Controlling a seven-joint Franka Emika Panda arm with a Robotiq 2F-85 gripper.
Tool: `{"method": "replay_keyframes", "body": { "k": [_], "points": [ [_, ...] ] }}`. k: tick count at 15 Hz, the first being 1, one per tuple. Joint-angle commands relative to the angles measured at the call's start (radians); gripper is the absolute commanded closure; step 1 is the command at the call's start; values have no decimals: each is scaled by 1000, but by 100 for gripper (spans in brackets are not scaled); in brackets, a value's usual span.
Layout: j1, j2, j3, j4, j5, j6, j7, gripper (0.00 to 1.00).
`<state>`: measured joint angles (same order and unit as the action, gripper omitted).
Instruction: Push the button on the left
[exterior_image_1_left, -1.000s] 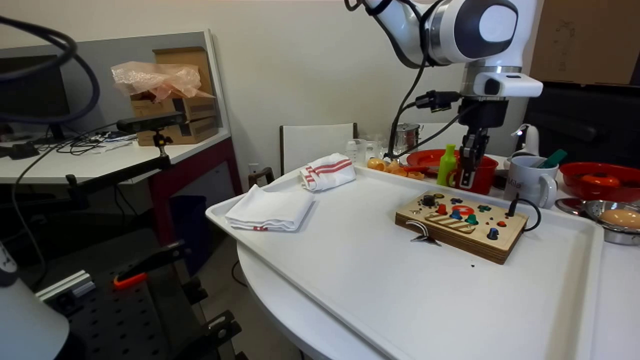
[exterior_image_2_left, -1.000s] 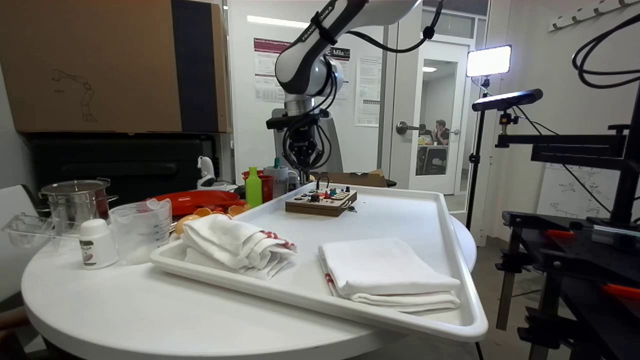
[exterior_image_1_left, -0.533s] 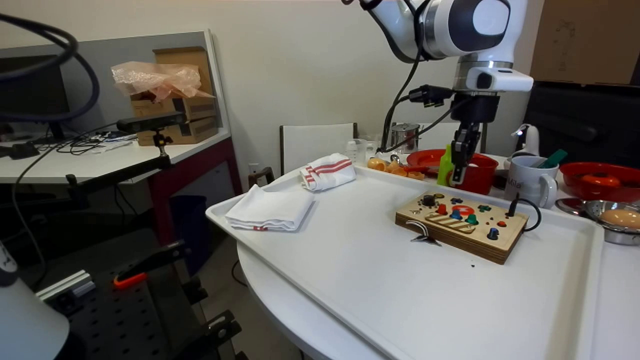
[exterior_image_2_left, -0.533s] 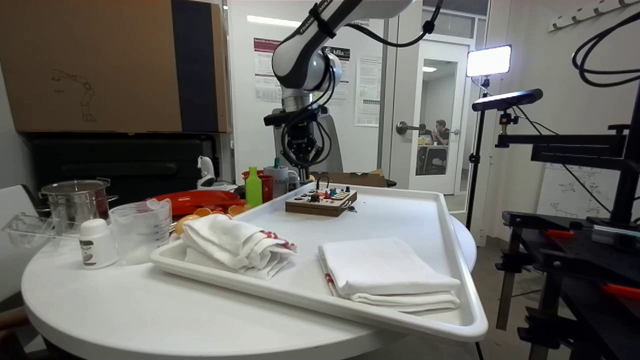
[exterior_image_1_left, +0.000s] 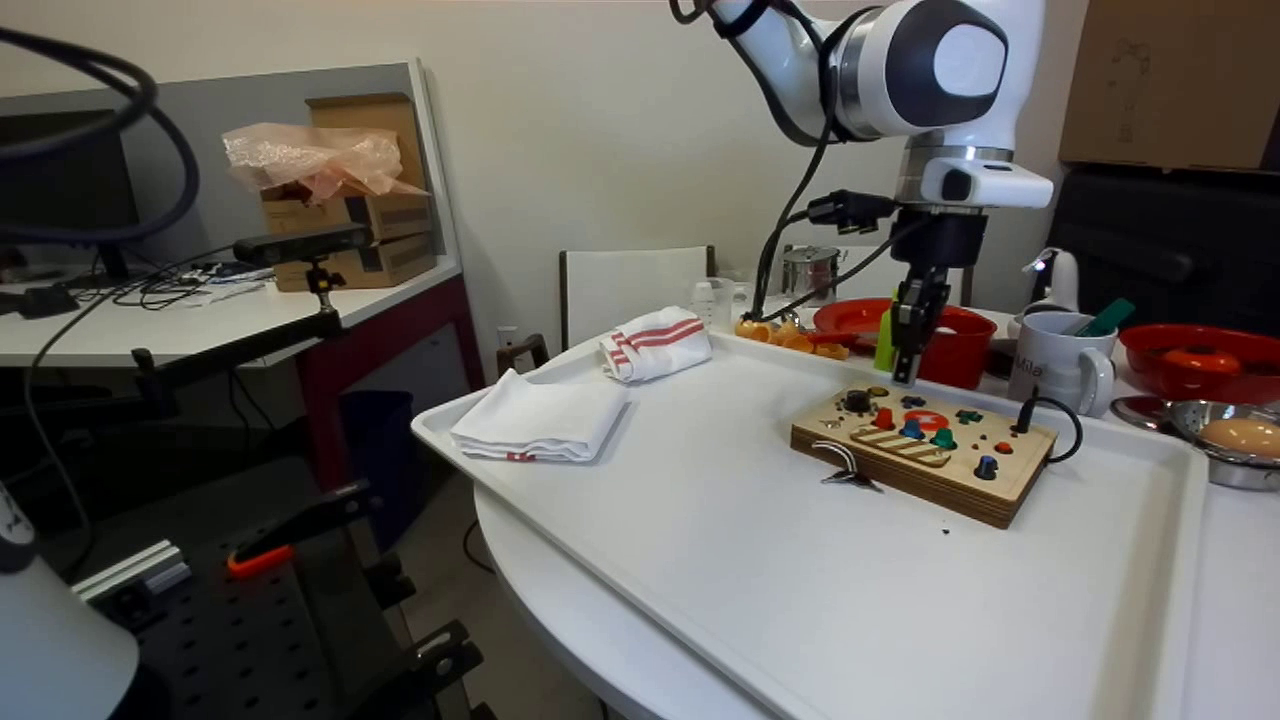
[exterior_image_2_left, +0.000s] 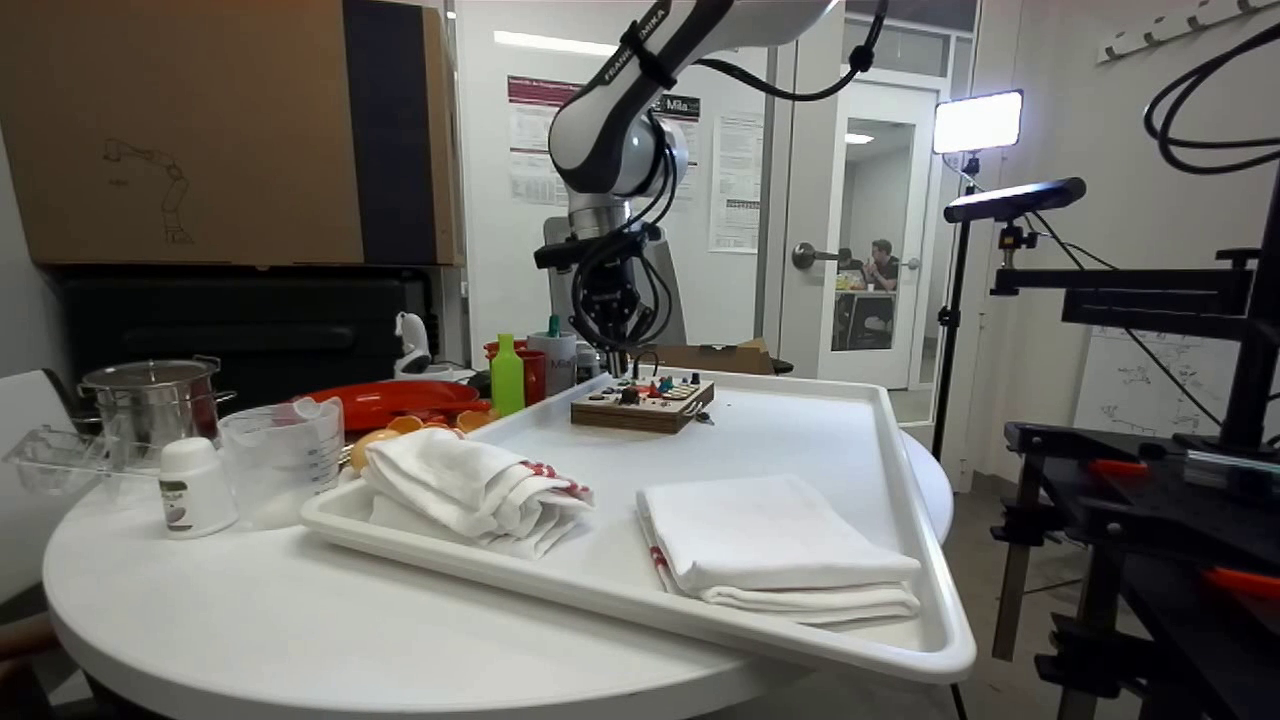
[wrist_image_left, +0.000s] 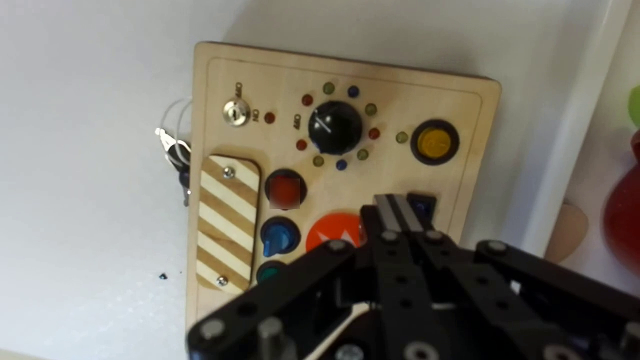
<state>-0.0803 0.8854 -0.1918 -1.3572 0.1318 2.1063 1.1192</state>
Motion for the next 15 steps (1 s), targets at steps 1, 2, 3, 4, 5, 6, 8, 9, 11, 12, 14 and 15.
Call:
{"method": "replay_keyframes", "body": {
  "k": [1,2,3,4,5,6,8,9,11,12,14,15],
  "points": [
    [4,-15,2,-30,4,72,12,100],
    [4,-12,1,-27,3,87,13,100],
    [4,-10,0,-26,1,99,12,100],
    [5,-8,-2,-25,-1,109,13,100],
    [5,-9,-2,-27,-2,115,12,100],
    [5,-11,-2,-31,-2,120,11,100],
    [6,-11,-3,-36,-2,128,12,100],
    [6,-11,-3,-38,-2,131,13,100],
    [6,-8,-3,-38,-2,134,13,100],
    [6,-5,-4,-37,-2,134,15,100],
    [5,-2,-5,-34,-1,136,16,100],
    [5,0,-5,-32,-2,137,17,100]
  ]
}}
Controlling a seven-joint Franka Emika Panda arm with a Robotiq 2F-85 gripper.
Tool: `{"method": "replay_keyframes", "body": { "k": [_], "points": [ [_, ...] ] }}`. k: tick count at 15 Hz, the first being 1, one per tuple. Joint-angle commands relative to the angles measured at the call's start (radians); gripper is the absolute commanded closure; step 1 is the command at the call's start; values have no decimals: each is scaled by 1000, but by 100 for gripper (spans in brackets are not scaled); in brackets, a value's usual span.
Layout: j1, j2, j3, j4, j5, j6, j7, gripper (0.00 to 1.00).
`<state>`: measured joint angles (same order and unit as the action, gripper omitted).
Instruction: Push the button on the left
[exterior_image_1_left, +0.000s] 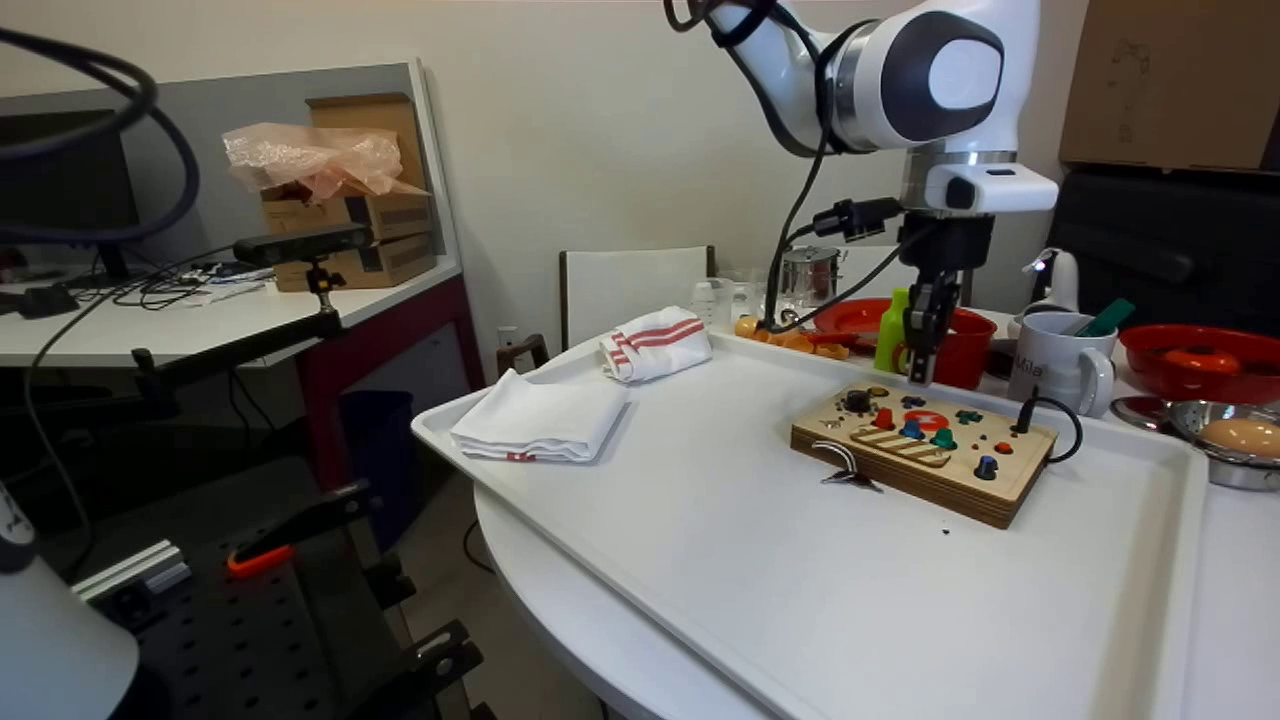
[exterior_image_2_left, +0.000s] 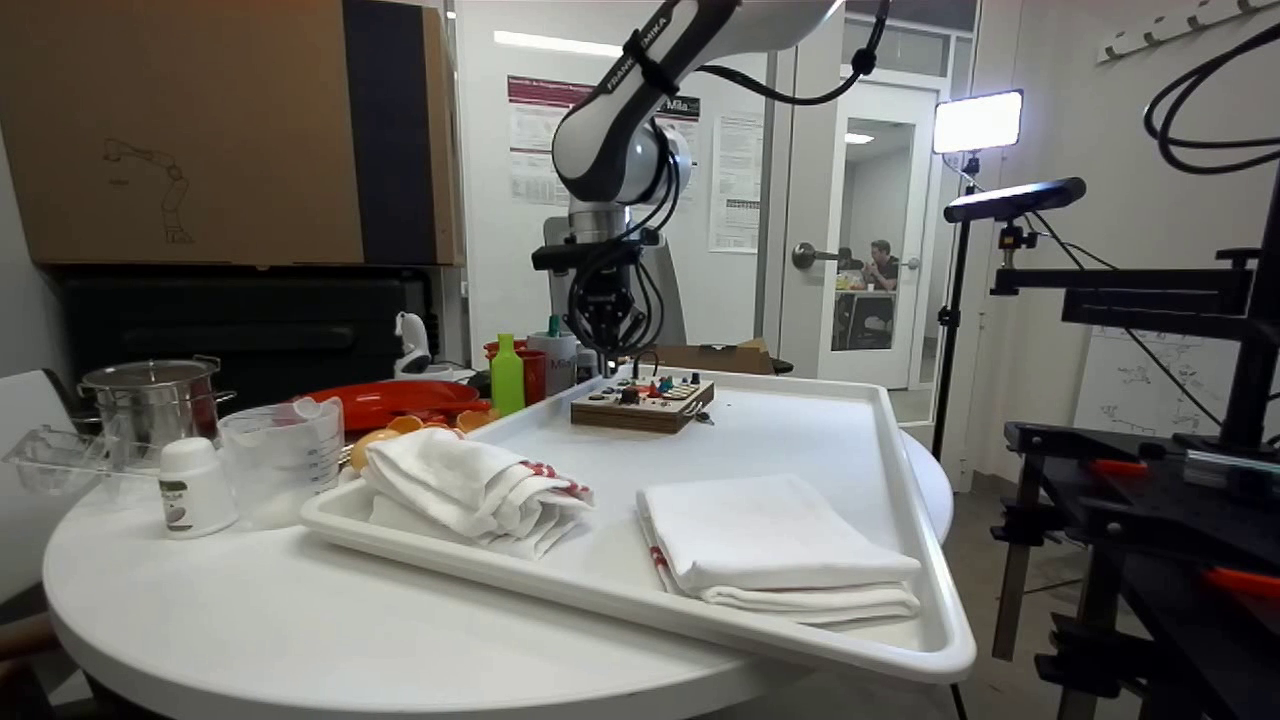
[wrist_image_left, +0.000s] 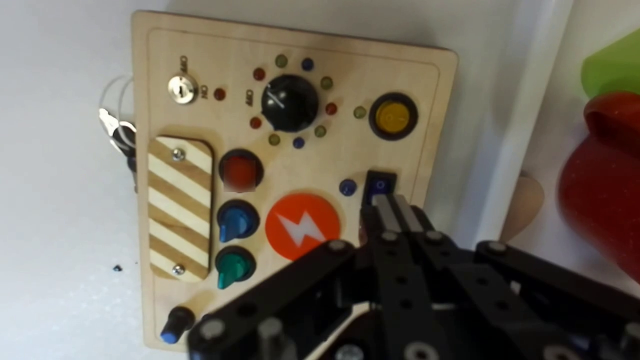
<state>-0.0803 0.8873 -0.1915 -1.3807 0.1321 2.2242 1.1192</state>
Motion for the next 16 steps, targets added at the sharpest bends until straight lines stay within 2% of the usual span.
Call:
{"method": "replay_keyframes", "body": {
  "k": [1,16],
  "points": [
    [5,0,-5,-8,-2,18,16,100],
    [5,22,-5,-9,0,14,17,100]
  ]
}}
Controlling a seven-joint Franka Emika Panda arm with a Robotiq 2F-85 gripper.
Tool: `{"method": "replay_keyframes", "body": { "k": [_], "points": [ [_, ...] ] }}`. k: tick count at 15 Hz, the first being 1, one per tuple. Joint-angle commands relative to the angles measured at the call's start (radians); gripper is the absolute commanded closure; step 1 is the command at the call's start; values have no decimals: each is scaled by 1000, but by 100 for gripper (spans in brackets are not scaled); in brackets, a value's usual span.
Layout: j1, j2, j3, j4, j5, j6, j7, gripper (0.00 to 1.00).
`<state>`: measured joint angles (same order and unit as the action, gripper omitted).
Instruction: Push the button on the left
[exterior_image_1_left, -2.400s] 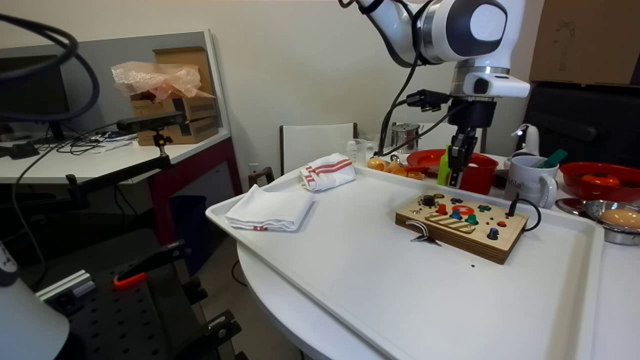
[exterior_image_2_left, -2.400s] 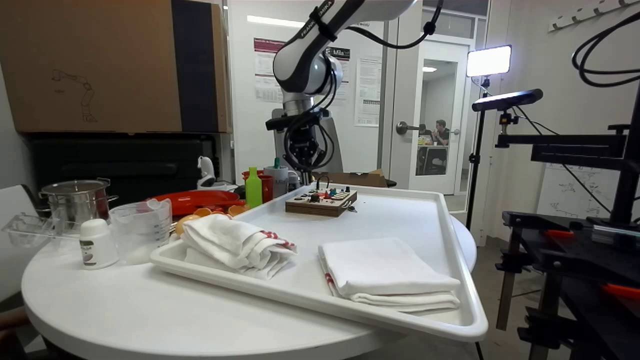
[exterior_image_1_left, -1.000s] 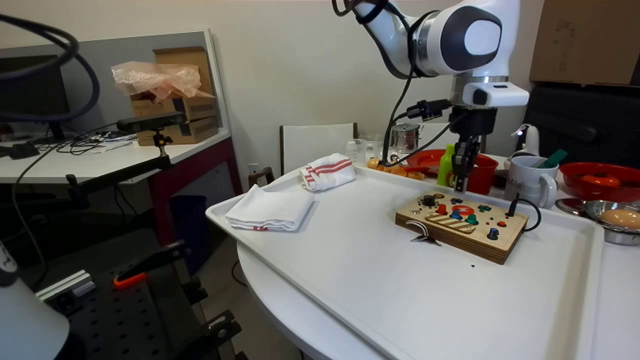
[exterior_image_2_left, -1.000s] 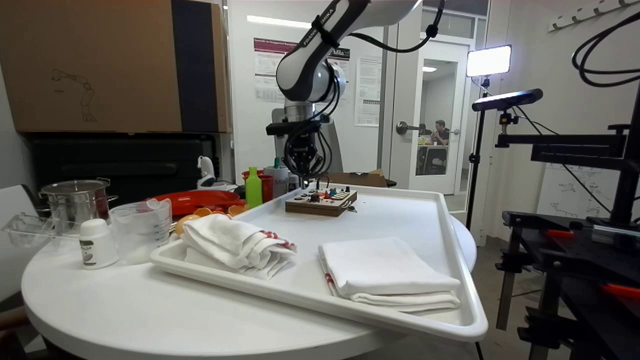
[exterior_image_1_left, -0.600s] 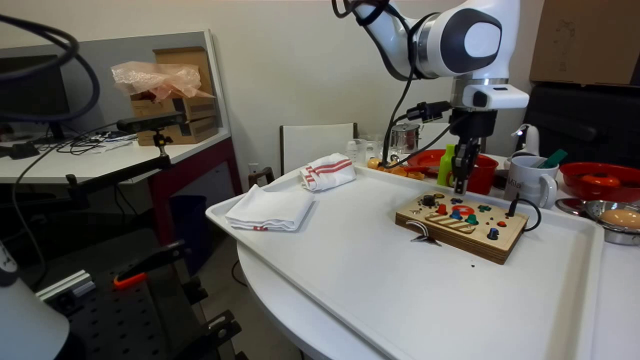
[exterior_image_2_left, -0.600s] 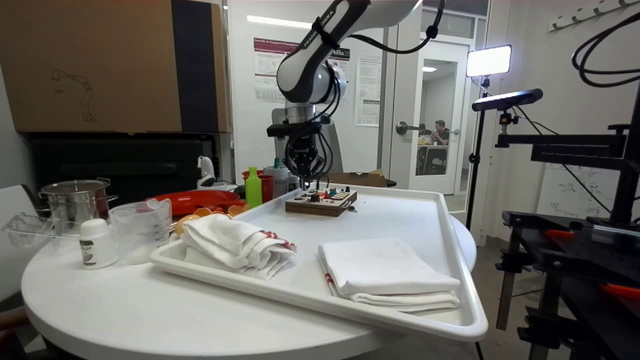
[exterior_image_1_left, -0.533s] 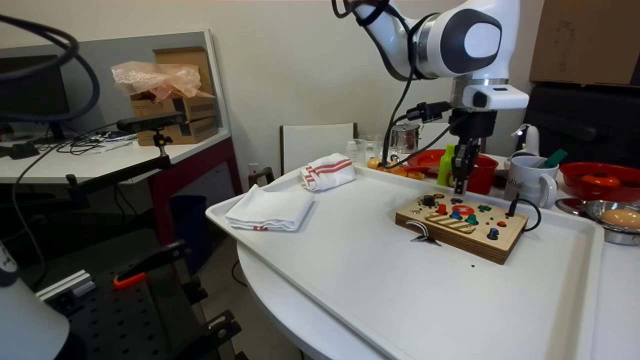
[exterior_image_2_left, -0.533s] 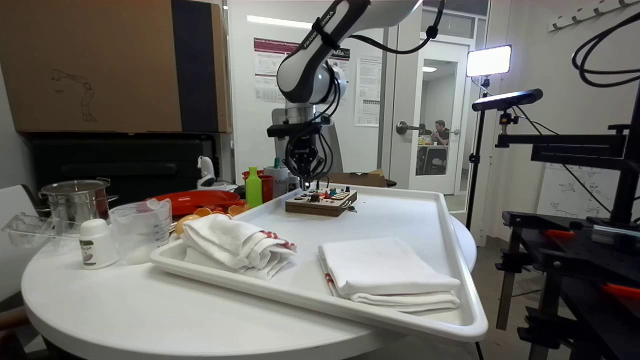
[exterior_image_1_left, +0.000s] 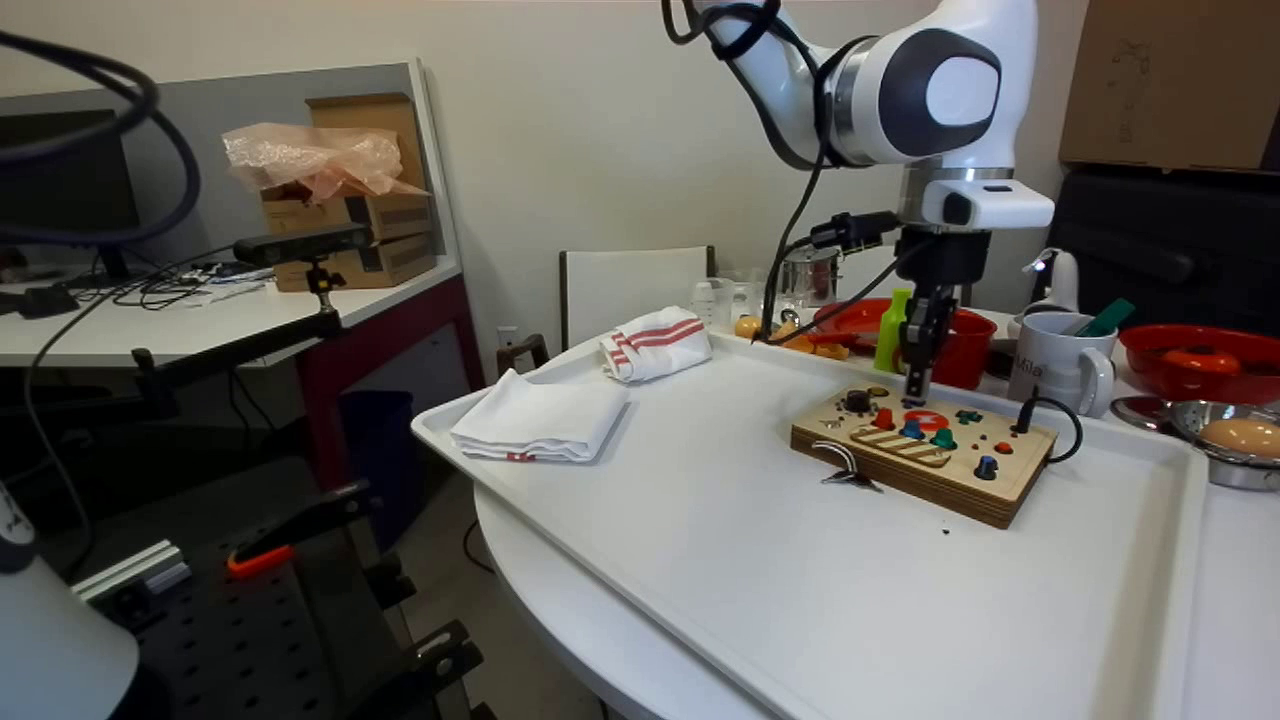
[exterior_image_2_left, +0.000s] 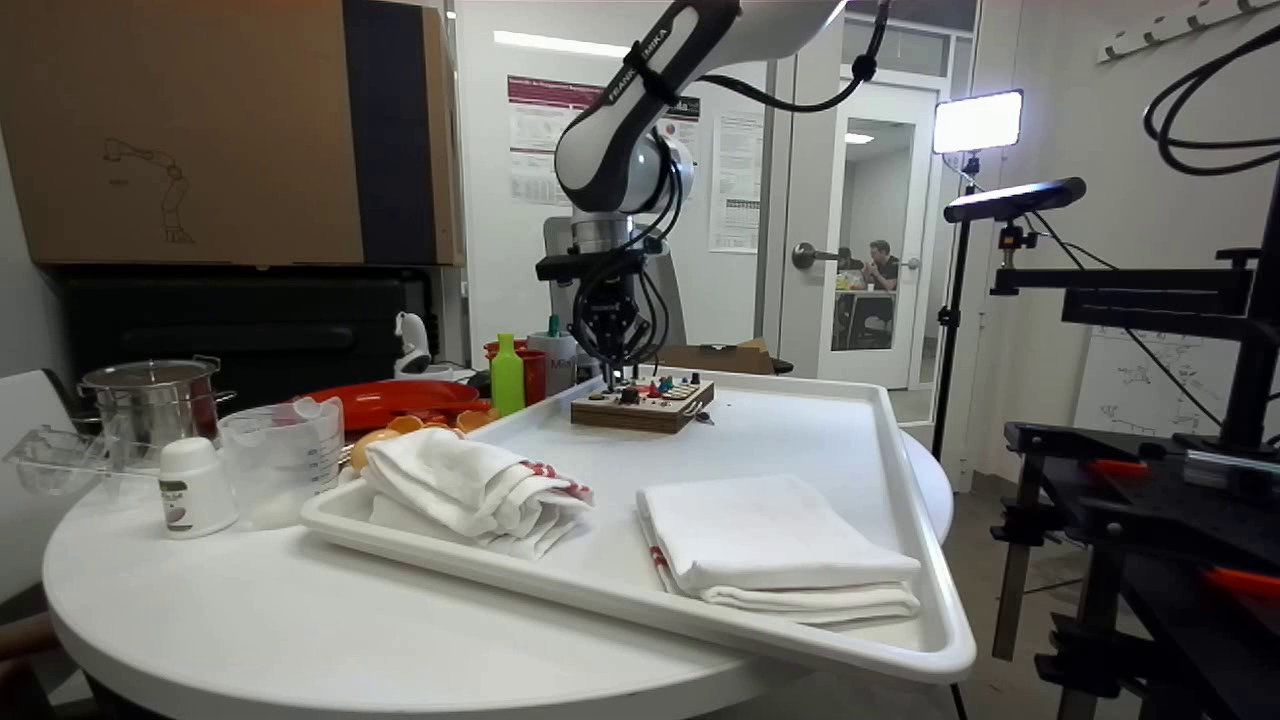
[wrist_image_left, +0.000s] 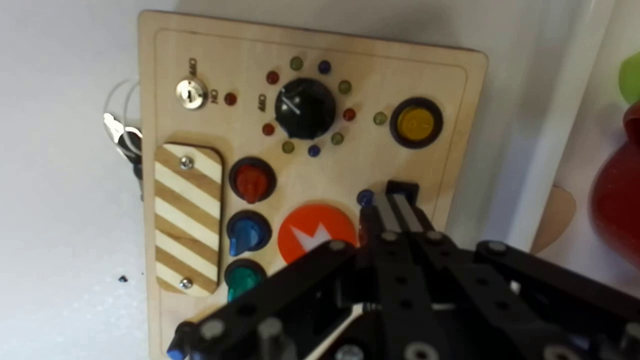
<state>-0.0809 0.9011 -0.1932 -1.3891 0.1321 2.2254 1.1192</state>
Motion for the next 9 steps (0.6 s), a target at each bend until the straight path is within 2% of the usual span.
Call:
{"method": "replay_keyframes", "body": {
  "k": [1,9],
  "points": [
    [5,12,-2,1,1,13,17,100],
    [-8,27,7,24,14,3,10,100]
  ]
}}
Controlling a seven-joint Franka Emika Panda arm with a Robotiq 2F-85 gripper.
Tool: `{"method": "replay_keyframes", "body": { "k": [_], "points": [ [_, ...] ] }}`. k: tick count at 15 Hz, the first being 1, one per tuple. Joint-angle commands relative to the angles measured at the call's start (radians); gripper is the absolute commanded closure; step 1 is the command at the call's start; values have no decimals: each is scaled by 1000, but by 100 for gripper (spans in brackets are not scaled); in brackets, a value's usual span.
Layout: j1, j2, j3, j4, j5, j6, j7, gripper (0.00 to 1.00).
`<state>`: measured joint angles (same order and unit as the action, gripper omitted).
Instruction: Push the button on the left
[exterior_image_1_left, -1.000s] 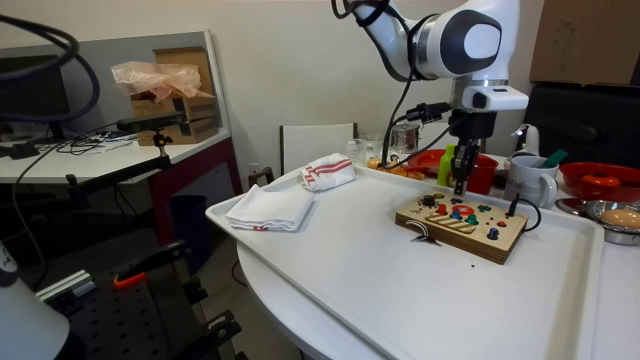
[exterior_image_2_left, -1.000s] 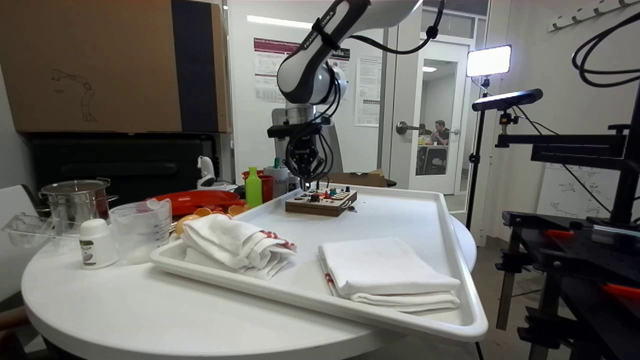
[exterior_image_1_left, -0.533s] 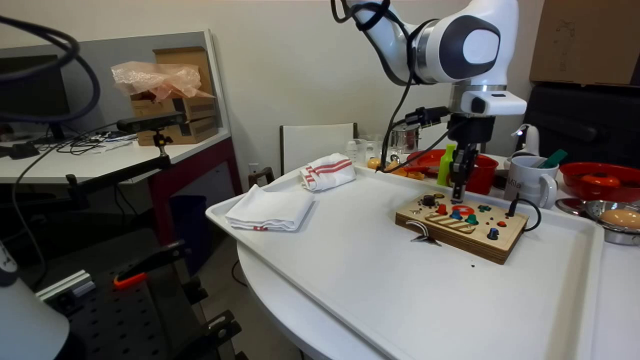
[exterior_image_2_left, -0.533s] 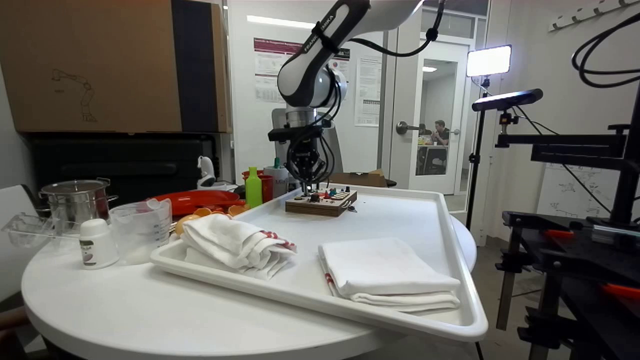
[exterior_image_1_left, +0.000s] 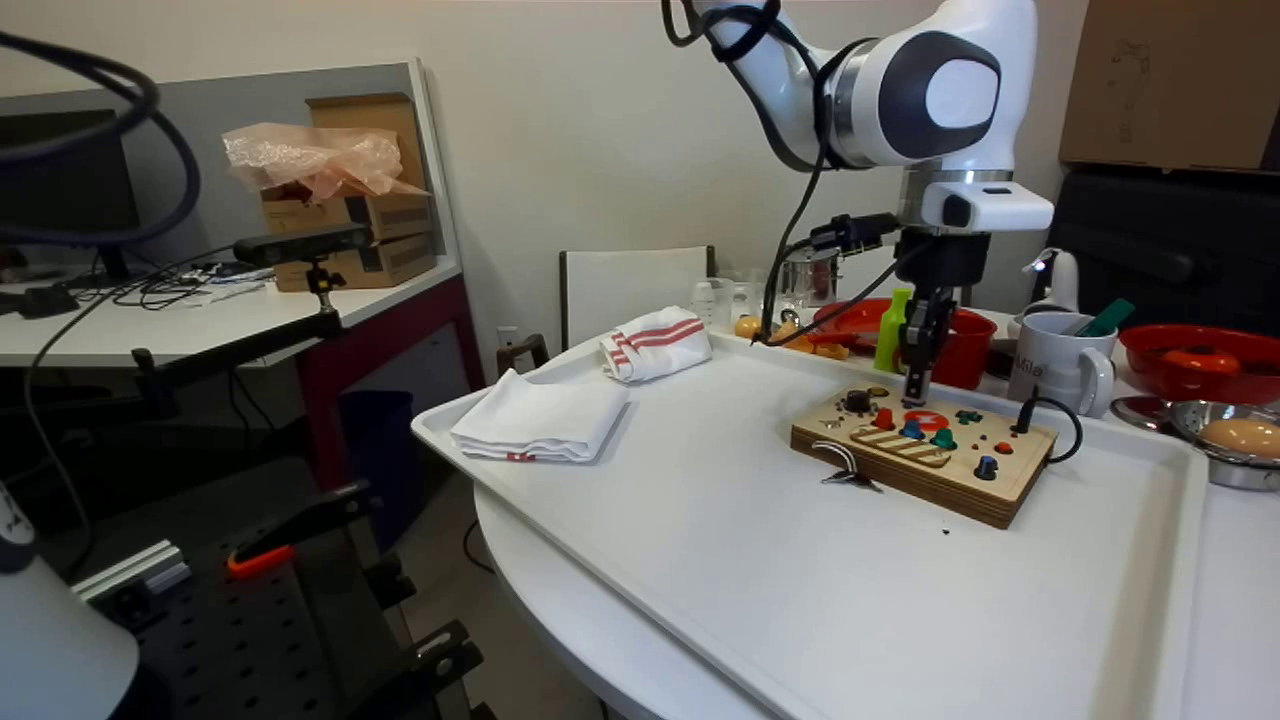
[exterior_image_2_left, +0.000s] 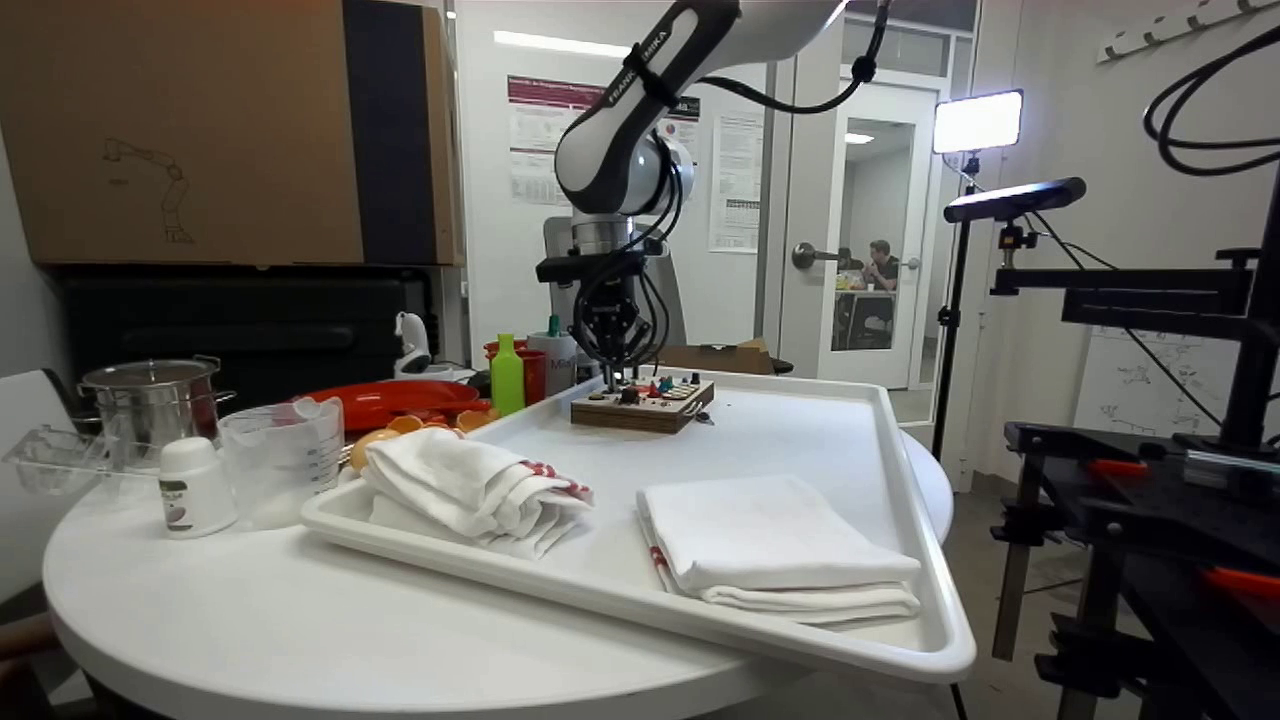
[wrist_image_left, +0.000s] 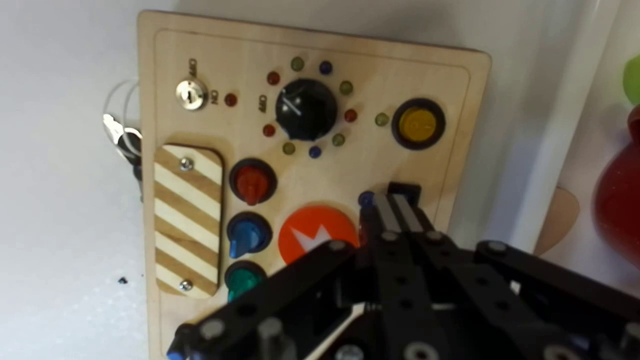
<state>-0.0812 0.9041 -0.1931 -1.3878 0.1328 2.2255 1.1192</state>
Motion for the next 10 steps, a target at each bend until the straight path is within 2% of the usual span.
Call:
{"method": "replay_keyframes", "body": {
  "k": [1,10],
  "points": [
    [-9,30,5,28,14,4,17,100],
    [-38,64,-4,77,15,4,43,100]
  ]
}}
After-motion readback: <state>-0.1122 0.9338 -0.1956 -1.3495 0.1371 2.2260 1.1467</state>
